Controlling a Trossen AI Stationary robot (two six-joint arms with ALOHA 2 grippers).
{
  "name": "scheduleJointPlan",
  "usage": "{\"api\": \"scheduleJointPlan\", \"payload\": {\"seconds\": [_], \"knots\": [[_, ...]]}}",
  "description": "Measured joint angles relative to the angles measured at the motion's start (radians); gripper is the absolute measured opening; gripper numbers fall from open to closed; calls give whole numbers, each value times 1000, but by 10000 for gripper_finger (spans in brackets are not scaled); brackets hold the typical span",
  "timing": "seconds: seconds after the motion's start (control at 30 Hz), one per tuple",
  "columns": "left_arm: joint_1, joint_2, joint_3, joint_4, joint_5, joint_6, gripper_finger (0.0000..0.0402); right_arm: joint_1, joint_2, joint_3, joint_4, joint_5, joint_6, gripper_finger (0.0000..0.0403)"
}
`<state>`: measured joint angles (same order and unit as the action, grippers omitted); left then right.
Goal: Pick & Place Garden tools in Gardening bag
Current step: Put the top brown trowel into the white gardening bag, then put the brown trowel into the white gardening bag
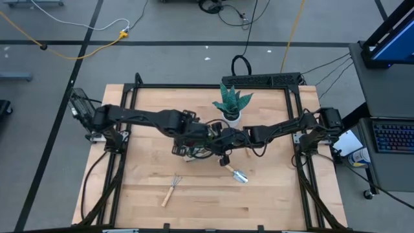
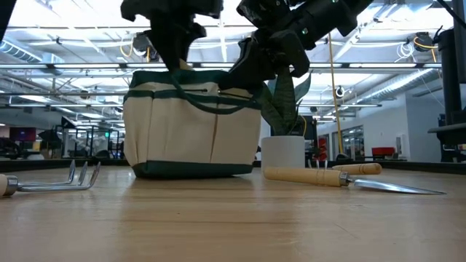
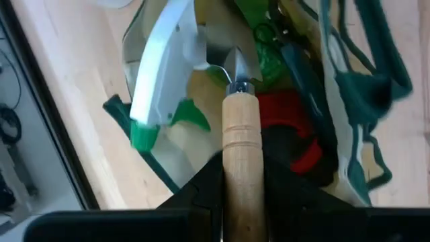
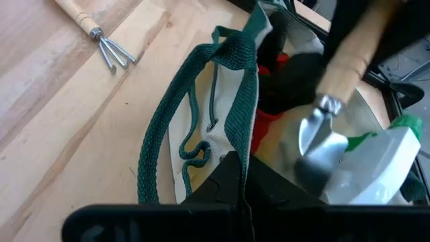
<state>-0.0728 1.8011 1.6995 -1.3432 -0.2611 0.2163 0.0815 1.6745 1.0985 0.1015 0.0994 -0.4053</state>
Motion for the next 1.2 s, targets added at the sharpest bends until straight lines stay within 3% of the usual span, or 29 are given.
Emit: {"api": "scheduleJointPlan", "payload": {"seconds": [0.4,0.87,1.0,1.13,1.2], "knots": [[-5,25,15,63,47,23,90,0,0,0,1,1,-1,0],[-22,4,15,-17,78,-37,251,-1,0,0,-5,3,-1,0],[-49,-38,15,-70,93,-85,252,-2,0,0,-7,3,-2,0],[-75,-80,12,-31,220,-99,227,-2,0,1,-7,3,-1,0],[-89,-90,12,-19,232,-108,212,-2,0,1,-7,3,0,0]]}}
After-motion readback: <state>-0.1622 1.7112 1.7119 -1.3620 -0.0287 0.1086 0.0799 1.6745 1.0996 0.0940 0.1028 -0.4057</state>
